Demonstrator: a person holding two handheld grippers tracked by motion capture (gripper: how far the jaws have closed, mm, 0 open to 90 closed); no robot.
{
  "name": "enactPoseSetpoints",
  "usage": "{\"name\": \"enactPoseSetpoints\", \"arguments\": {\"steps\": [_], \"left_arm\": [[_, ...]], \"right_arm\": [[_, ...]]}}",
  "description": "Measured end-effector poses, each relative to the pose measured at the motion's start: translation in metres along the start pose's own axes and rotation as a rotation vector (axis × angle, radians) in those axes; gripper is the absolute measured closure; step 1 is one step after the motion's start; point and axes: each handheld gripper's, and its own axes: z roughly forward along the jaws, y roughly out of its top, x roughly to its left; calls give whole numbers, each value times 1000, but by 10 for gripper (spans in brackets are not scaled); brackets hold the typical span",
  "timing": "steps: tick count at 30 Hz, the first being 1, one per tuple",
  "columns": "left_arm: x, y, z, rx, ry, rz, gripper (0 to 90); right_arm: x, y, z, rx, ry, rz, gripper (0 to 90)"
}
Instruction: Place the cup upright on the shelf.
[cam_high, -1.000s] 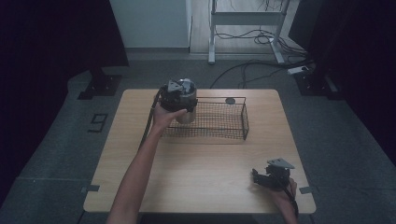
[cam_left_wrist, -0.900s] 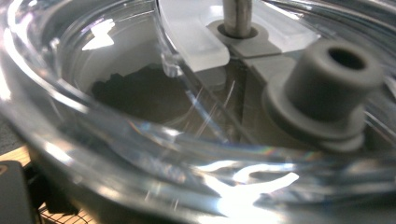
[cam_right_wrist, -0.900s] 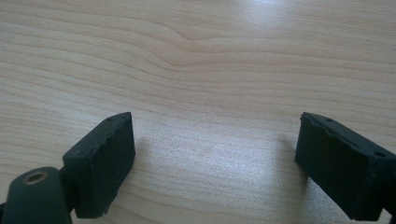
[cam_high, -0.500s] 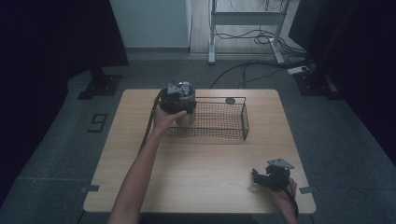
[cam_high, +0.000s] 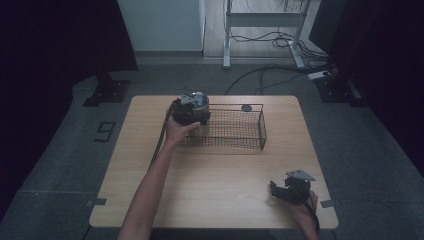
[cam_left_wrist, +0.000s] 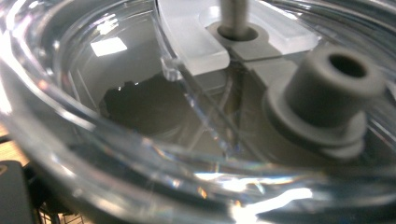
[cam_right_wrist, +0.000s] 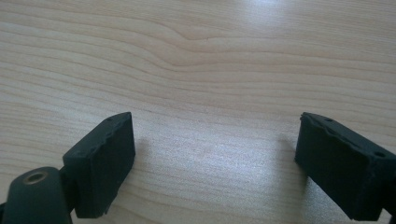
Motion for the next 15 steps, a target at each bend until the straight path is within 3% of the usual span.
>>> {"name": "enactPoseSetpoints", "arguments": {"steps": [15], "left_arm": [[-4,-11,11,11,14,-8,36]], "right_arm": [[0,-1,-1,-2,-2,3,122]]}}
